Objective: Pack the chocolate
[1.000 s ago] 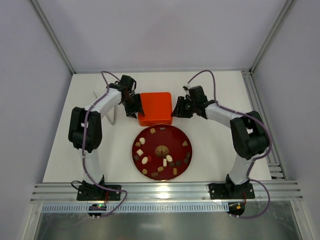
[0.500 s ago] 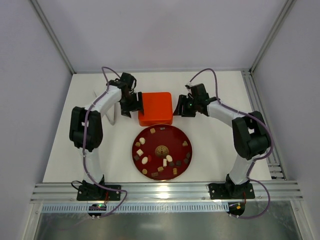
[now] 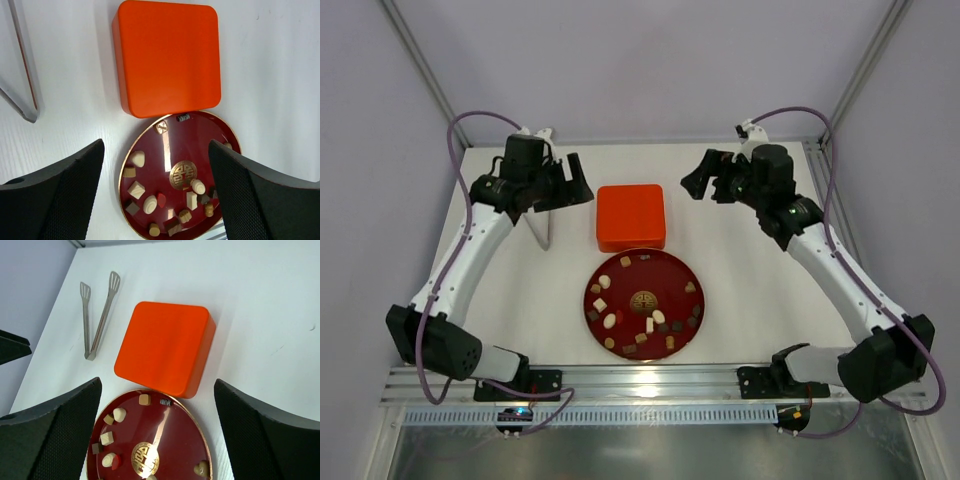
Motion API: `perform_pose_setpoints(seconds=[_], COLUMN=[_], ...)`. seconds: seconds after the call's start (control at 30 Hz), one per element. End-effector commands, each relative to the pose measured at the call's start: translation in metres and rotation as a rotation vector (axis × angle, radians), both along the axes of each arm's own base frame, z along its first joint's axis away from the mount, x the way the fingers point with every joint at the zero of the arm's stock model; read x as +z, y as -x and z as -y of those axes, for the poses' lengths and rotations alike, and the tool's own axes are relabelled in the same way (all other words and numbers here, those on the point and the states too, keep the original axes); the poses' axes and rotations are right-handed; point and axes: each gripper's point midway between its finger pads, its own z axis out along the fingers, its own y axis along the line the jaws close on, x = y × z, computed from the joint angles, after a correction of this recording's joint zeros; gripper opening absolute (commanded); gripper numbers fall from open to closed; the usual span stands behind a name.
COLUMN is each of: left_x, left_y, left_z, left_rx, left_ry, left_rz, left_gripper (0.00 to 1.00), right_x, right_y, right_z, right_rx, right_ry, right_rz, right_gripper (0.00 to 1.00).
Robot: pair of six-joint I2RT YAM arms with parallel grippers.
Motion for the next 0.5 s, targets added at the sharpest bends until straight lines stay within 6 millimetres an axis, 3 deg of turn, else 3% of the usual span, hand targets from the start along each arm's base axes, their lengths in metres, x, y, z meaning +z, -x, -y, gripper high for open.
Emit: perform_pose_setpoints(seconds=[0.0,0.07,0.3,0.47], left_x=[0.017,0.025,0.037,0.043], left_y=[0.011,0.017,0.046,0.053], left_z=[-0.007,-0.009,-0.015,-0.015], left_rx=[0.015,0.013,-0.001,-0.003], left_ry=[0.022,0.030,0.064,0.085], left_rz=[0.084,0.125,0.202,0.235], left_gripper=[0.83,0.84,0.85,0.86], right_x=[0.030,0.027,0.030,0.027], right_y=[0.015,0.023,0.050,0.054], right_z=[0.022,0.031,0.065,0.066], right_rx=[-0.063,-0.090,-0.209,-0.203], right_ry=[0.023,0.039,0.069,0.066], right_rz=[0.100,0.102,0.155,0.150], right_gripper=[0.94,1.00,1.00,1.00])
